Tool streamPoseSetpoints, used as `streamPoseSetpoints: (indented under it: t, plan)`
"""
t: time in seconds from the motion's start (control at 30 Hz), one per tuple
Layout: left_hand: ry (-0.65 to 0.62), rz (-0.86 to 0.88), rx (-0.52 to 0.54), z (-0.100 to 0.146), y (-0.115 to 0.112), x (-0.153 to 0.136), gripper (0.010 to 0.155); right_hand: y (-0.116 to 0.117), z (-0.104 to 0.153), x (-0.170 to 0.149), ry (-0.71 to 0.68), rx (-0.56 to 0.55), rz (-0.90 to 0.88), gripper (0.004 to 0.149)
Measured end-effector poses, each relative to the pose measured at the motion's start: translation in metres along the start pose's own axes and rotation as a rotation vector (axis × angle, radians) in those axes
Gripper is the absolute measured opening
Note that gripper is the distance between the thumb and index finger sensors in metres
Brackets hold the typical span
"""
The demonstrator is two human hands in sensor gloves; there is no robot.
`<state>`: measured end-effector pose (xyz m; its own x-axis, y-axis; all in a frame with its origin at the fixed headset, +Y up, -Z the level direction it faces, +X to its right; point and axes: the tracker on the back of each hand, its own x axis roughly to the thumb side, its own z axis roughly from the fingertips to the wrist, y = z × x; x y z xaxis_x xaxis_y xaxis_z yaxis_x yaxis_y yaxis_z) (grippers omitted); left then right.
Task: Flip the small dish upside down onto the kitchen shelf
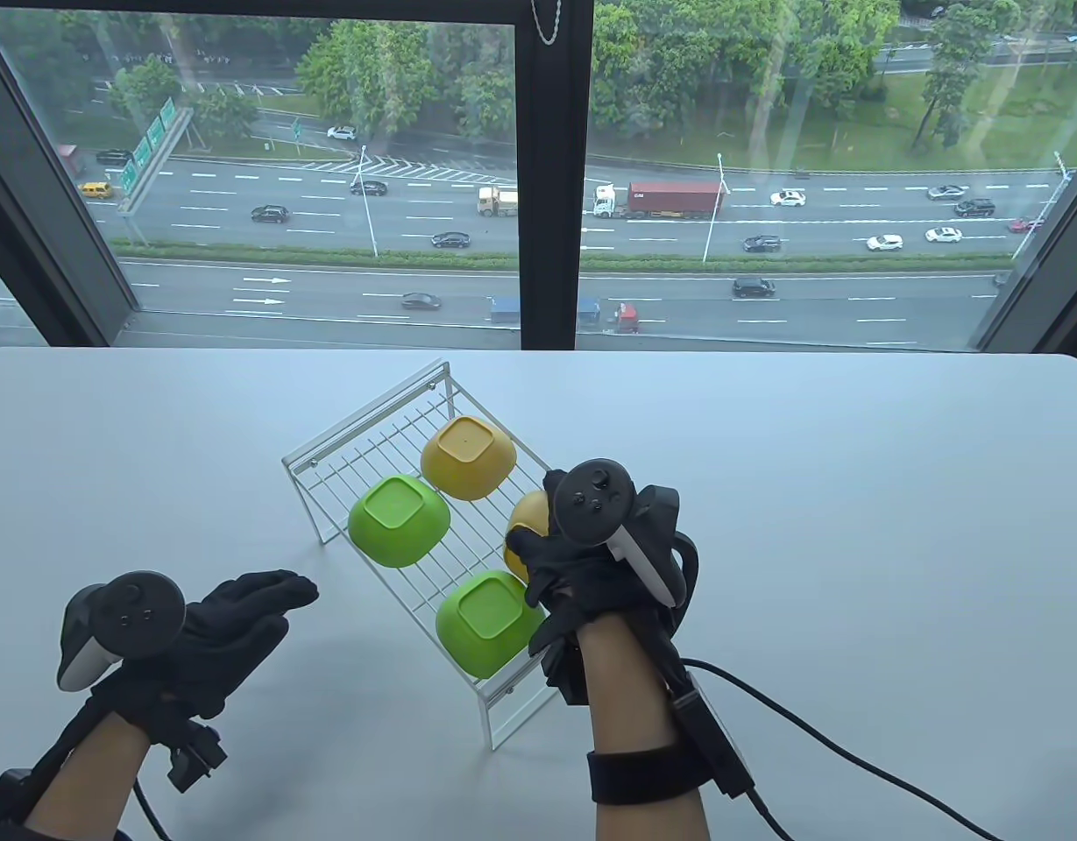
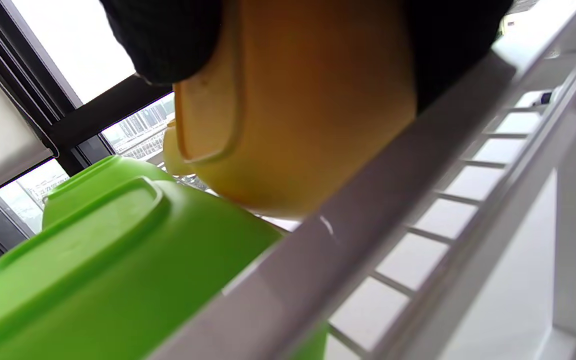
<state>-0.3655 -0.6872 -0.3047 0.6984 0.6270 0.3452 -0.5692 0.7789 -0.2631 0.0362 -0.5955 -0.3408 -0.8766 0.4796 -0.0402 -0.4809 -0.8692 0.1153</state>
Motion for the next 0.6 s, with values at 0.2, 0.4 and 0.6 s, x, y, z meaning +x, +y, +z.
streamPoseSetpoints:
  t: [0.2,0.4,0.6]
  plan:
    - [-0.001,0.016,-0.007,0.0,0.001,0.0,0.064,0.005,-0.002,0.002,0.005,-0.035,0.07,0.075]
    - [-0.009,0.018,-0.013,0.001,0.001,0.003,0.064,0.007,-0.003,-0.005,0.026,-0.112,0.181,0.071]
    - [-0.007,0.015,-0.024,0.001,0.0,0.003,0.064,0.013,-0.008,-0.02,0.077,-0.126,0.154,0.059]
